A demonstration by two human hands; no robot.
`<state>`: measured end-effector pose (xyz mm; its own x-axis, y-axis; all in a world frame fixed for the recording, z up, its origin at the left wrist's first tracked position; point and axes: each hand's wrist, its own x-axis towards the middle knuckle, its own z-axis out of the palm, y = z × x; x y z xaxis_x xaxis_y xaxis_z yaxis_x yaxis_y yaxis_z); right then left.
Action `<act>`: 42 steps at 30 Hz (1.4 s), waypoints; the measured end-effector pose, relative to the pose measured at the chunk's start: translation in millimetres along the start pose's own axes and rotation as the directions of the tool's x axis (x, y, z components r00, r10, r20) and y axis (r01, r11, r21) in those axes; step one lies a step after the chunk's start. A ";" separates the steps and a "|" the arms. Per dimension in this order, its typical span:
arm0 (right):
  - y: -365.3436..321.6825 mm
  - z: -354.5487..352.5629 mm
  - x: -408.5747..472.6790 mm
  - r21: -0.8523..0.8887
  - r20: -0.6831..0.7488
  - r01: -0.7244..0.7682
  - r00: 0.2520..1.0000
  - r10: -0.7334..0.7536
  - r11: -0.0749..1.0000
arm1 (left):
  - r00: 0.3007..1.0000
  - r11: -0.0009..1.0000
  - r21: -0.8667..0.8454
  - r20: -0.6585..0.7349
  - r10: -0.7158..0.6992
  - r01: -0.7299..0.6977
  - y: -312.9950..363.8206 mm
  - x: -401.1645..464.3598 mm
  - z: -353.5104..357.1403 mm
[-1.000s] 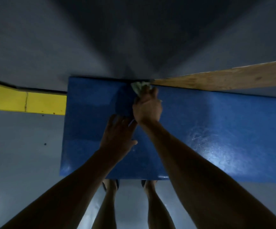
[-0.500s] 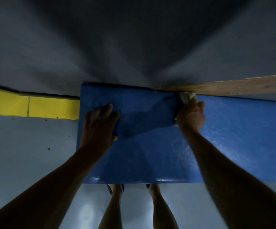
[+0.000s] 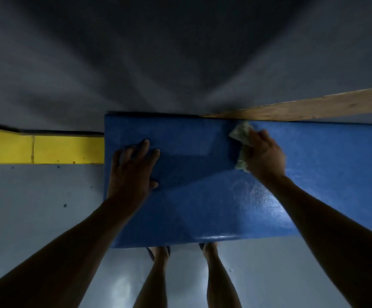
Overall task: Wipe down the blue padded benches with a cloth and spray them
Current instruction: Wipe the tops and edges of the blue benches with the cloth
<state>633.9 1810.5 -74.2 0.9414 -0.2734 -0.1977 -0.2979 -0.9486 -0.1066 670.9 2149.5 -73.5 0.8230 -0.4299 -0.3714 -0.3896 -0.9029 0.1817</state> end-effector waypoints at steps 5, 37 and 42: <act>-34.4 22.9 -14.8 0.088 -0.066 -0.386 0.918 0.392 0.918 | 0.997 0.999 -0.014 -0.062 0.035 -0.036 -2.5 -5.1 5.8; 0.5 39.2 -102.7 0.010 0.002 0.031 1.000 -0.031 0.999 | 0.996 0.999 0.039 -0.088 -0.014 0.018 8.3 0.4 6.0; -29.5 53.5 -109.0 0.179 -0.059 -0.508 0.849 0.525 0.842 | 0.991 0.999 0.022 -0.125 -0.039 0.042 11.3 -3.4 11.7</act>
<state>531.6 1876.8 -101.6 0.6521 -0.7397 -0.1661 -0.7579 -0.6314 -0.1638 658.9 2140.6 -80.8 0.8827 -0.3902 -0.2619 -0.3635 -0.9201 0.1457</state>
